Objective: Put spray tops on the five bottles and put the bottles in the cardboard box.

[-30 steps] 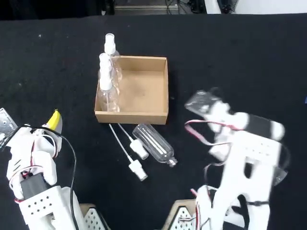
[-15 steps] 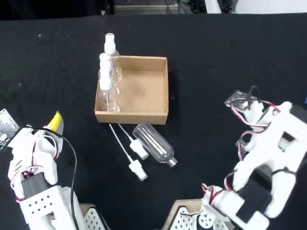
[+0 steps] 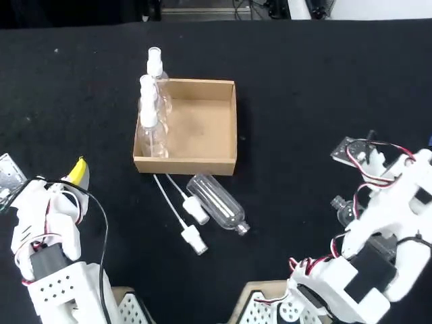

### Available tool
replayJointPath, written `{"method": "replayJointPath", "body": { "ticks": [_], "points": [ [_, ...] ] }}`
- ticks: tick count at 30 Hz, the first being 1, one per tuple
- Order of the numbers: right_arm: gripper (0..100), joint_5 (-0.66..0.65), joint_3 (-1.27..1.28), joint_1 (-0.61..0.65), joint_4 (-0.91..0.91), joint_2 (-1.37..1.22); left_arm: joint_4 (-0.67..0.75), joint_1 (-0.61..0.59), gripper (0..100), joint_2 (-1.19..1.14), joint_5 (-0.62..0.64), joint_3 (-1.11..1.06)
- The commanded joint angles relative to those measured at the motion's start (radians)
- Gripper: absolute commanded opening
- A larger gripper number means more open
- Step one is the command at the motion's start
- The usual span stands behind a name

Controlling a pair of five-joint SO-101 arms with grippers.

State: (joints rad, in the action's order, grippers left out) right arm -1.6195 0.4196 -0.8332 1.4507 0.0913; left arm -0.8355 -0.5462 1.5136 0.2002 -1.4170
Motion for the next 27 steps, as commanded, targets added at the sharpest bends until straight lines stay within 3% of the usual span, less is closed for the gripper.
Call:
{"method": "replayJointPath", "body": {
  "ticks": [1, 6, 14, 22, 24, 27],
  "points": [
    [35.4, -0.009, -0.012, -0.032, -0.017, -0.015, 0.023, -0.005, 32, 0.012, 0.006, 0.016],
    [35.4, -0.008, 0.051, -0.031, -0.029, -0.031, 0.023, -0.005, 32, 0.012, 0.005, 0.016],
    [35.4, 0.002, 0.166, -0.037, -0.245, -0.077, 0.023, -0.005, 32, 0.012, 0.005, 0.016],
    [35.1, 0.31, 0.194, -0.002, -0.367, -0.073, 0.023, -0.005, 32, 0.012, 0.005, 0.016],
    [31.0, 0.354, 0.199, 0.009, -0.405, -0.076, 0.023, -0.005, 32, 0.012, 0.005, 0.016],
    [14.8, 0.385, 0.2, 0.025, -0.428, -0.082, 0.023, -0.005, 32, 0.012, 0.005, 0.018]
  ]
}}
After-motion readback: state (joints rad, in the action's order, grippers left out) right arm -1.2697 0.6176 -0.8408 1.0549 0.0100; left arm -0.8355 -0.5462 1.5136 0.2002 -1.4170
